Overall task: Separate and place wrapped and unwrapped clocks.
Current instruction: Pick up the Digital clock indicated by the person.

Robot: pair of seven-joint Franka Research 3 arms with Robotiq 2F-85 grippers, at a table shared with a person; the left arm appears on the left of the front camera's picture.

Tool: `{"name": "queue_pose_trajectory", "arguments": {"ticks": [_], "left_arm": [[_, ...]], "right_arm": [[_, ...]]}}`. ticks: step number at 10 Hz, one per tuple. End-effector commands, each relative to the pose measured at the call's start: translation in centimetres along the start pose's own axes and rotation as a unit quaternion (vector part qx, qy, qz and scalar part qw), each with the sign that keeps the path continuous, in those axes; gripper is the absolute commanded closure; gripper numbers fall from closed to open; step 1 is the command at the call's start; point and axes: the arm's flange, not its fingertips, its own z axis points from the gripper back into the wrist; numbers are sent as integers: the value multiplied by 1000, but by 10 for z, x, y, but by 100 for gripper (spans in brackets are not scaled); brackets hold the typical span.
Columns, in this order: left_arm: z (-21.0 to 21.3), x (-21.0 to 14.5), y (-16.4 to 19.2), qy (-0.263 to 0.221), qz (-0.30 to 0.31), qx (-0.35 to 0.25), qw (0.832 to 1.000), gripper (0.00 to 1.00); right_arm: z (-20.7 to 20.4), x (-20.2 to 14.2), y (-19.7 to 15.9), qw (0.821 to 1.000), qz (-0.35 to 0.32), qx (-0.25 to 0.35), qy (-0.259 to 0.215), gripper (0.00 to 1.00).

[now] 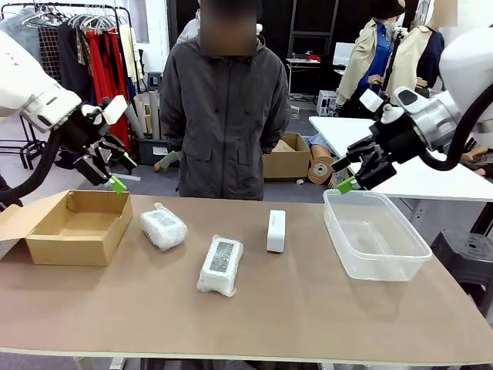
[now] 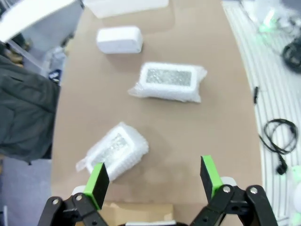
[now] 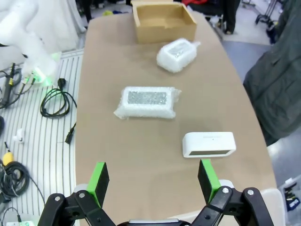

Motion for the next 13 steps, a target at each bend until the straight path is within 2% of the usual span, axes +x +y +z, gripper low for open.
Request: {"name": "queue_pose_trajectory", "arguments": {"ticks": [1,5,7,8,9,13], "left_arm": [[1,-7,6,-35,2,5,999,0],[13,-16,16,-71,15,-10,997,0],[12,-18,14,-66,20,-15,998,0],[8,-17,11,-46,22,-22,998,0],[12,-18,11,-57,29,-13,998,0],[12,-18,11,-57,29,-13,998,0]], "right_arm": [[3,-2,-11,1000,8,16,-17,0],[4,-8,-21,999,22,29,-26,0],[4,-13,-24,999,12,31,-38,0],[4,-15,-23,999,5,25,-44,0],[3,-13,-17,999,1,28,-15,0],[3,-13,-17,999,1,28,-15,0]]}}
